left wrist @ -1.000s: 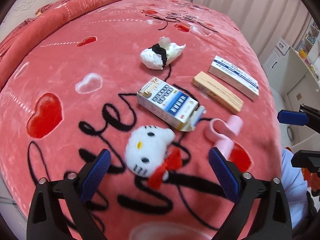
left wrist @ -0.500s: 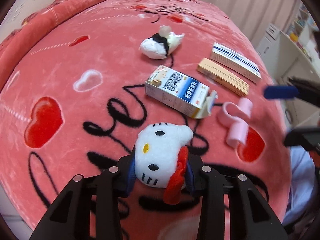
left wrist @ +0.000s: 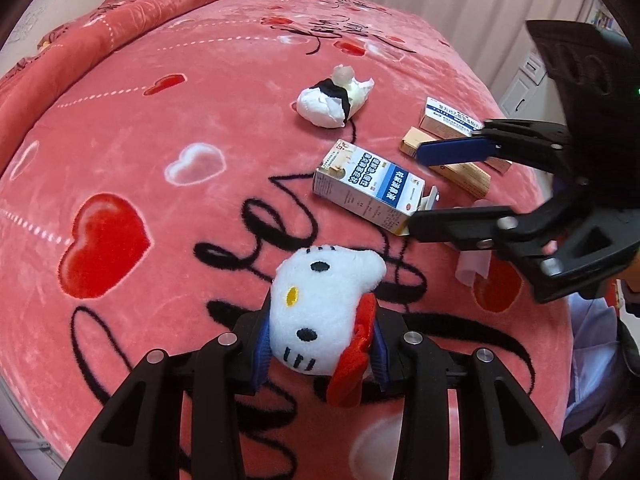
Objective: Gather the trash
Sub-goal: 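Grasp the white plush cat with the left gripper while the right gripper grasps the medicine box, then carry the plush cat and medicine box over the orange bucket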
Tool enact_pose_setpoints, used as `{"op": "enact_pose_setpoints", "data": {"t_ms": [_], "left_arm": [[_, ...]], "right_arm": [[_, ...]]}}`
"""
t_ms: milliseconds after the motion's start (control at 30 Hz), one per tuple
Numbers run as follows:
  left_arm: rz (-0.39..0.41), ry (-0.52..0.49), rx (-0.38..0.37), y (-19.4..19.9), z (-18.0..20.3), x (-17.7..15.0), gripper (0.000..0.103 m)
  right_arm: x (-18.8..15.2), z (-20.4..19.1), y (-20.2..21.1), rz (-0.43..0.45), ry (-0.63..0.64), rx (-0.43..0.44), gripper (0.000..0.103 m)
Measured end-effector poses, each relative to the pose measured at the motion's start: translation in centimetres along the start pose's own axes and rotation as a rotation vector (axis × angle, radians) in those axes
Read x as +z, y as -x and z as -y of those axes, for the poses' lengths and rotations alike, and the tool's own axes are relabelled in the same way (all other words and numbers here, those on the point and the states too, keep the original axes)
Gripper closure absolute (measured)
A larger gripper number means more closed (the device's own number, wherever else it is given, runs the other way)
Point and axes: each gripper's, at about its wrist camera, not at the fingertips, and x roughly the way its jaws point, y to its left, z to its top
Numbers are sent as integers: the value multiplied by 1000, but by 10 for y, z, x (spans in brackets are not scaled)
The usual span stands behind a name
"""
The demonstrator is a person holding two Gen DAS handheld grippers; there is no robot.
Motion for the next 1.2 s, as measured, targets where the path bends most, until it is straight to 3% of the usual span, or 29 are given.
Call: {"op": "enact_pose_setpoints", "data": {"t_ms": [33, 67, 133, 333, 633, 900, 1200], "left_arm": [[0, 2, -4, -2, -1, 0, 62], [-1, 5, -8, -4, -2, 0, 62], [-1, 14, -19, -8, -4, 0, 62], [10, 44, -26, -8, -6, -1, 62], [55, 26, 18, 35, 25, -10, 62], [56, -22, 25, 68, 79, -36, 62], [34, -88, 2, 90, 155, -75, 62]], "right_arm": [[1, 0, -8, -20, 14, -3, 39], [1, -1, -13, -30, 20, 0, 53], [-1, 0, -19, -38, 36, -14, 63], [-5, 5, -20, -29, 15, 9, 65], [-24, -13, 50, 40, -2, 63, 65], [-77, -48, 115, 43, 9, 96, 65], [-160, -76, 180, 53, -46, 114, 65]]}}
